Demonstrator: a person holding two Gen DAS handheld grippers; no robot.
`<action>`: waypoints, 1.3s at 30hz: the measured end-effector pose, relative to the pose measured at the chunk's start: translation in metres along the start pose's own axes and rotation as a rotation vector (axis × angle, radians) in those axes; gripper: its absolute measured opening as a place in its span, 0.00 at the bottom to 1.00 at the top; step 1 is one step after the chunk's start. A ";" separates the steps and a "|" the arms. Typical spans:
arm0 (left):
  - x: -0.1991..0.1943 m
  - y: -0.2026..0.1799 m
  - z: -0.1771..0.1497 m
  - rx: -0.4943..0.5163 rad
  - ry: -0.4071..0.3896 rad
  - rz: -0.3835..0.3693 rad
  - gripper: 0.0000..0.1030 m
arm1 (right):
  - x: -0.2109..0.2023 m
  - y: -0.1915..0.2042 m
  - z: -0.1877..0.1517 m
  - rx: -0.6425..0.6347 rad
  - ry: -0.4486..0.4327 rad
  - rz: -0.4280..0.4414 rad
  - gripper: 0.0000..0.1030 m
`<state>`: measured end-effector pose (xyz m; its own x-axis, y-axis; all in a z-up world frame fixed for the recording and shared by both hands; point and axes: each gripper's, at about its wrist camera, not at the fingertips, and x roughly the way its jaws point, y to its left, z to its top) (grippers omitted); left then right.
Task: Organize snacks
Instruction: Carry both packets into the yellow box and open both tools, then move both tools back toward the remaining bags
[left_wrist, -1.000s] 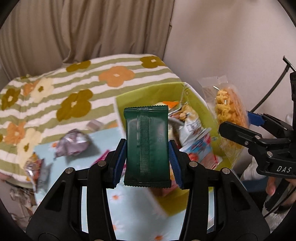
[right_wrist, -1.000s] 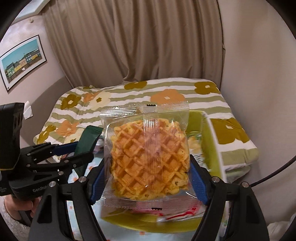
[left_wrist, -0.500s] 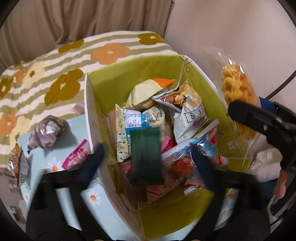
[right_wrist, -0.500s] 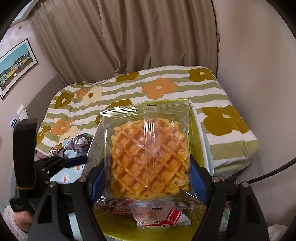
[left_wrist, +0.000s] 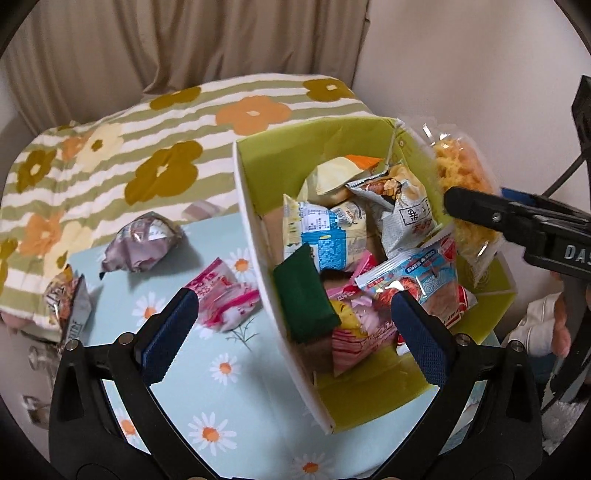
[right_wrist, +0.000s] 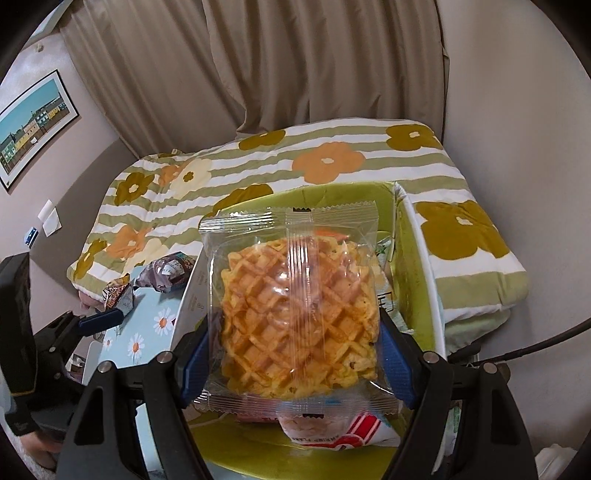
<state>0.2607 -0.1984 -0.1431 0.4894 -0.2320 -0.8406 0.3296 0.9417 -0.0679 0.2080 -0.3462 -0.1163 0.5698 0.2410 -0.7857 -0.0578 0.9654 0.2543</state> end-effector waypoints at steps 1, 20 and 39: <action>-0.002 0.001 -0.001 -0.003 -0.005 0.004 1.00 | 0.002 0.002 -0.001 -0.003 0.004 0.002 0.73; -0.059 0.046 -0.051 -0.170 -0.066 0.107 1.00 | -0.013 0.042 -0.017 -0.173 -0.109 0.072 0.99; -0.109 0.196 -0.081 -0.429 -0.132 0.281 1.00 | 0.038 0.174 0.024 -0.347 -0.037 0.242 0.99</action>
<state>0.2064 0.0315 -0.1085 0.6184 0.0408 -0.7848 -0.1749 0.9807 -0.0868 0.2395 -0.1719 -0.0879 0.5346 0.4675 -0.7040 -0.4626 0.8591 0.2191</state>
